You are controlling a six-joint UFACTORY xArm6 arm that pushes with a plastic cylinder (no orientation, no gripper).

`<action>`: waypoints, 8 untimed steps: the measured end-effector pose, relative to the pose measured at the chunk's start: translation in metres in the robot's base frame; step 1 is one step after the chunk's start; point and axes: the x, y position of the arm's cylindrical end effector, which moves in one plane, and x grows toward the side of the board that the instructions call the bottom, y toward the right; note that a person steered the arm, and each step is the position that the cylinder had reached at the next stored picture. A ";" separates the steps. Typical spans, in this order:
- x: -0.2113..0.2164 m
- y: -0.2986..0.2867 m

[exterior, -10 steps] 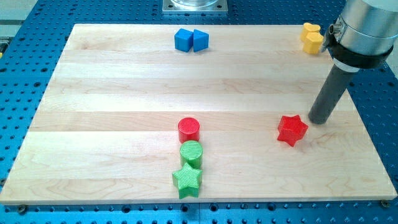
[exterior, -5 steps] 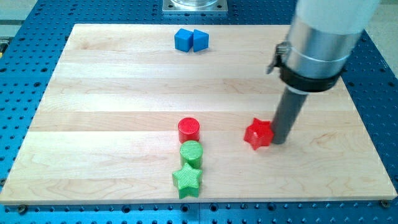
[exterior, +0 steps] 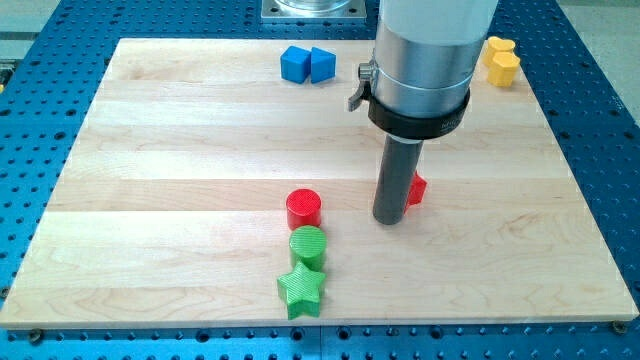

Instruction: Move the red star to the top of the red circle

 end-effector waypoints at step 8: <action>0.000 -0.007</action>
